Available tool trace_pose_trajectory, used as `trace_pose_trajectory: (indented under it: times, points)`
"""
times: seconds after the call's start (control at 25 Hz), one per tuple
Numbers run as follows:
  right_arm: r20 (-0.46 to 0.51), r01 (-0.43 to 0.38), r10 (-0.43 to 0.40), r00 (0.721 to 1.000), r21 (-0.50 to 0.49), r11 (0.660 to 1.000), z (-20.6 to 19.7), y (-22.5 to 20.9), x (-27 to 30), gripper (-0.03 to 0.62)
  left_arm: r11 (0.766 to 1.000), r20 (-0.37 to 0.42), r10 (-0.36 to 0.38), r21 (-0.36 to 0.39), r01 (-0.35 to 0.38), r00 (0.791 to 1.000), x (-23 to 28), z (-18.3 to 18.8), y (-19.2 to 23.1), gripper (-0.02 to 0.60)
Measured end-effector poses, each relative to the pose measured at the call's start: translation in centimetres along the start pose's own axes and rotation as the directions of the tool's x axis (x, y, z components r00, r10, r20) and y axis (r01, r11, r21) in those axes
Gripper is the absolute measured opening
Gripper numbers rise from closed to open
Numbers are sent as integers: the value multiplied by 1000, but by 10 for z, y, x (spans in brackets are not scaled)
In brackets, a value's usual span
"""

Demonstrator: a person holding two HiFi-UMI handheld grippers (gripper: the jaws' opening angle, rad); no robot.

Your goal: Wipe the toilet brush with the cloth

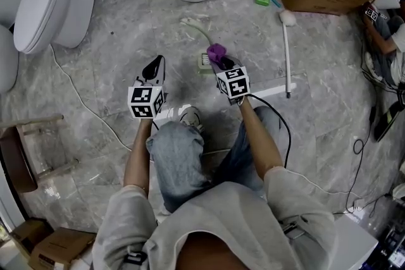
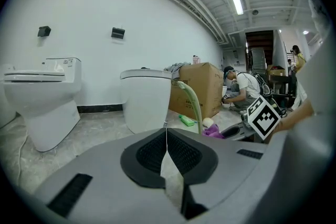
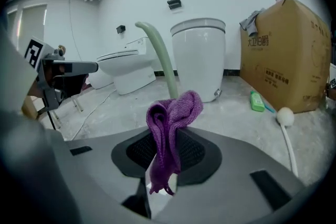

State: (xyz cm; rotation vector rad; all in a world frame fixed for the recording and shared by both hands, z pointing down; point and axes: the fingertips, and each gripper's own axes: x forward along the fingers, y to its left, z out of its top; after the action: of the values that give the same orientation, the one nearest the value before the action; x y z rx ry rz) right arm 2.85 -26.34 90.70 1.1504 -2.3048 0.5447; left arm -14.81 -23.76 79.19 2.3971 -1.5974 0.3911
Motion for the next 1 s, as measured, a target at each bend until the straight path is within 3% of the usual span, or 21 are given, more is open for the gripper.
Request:
trace_pose_trajectory:
  times: [0.4, 0.56, 0.72, 1.0]
  points:
    - [-195, -13, 28, 980, 76, 997, -66, -10, 31, 109, 1000, -17, 10, -13, -10, 1000, 3, -11, 6, 22]
    - [-206, -3, 18, 978, 75, 997, -70, -13, 30, 109, 1000, -18, 10, -14, -11, 1000, 2, -12, 7, 21]
    - [-142, 7, 2, 990, 64, 998, -52, -20, 16, 109, 1000, -13, 16, -19, -16, 1000, 1, -9, 7, 21]
    - [107, 58, -57, 993, -3, 998, 23, -32, -37, 108, 1000, 9, 15, -11, -15, 1000, 0, 2, 3, 21]
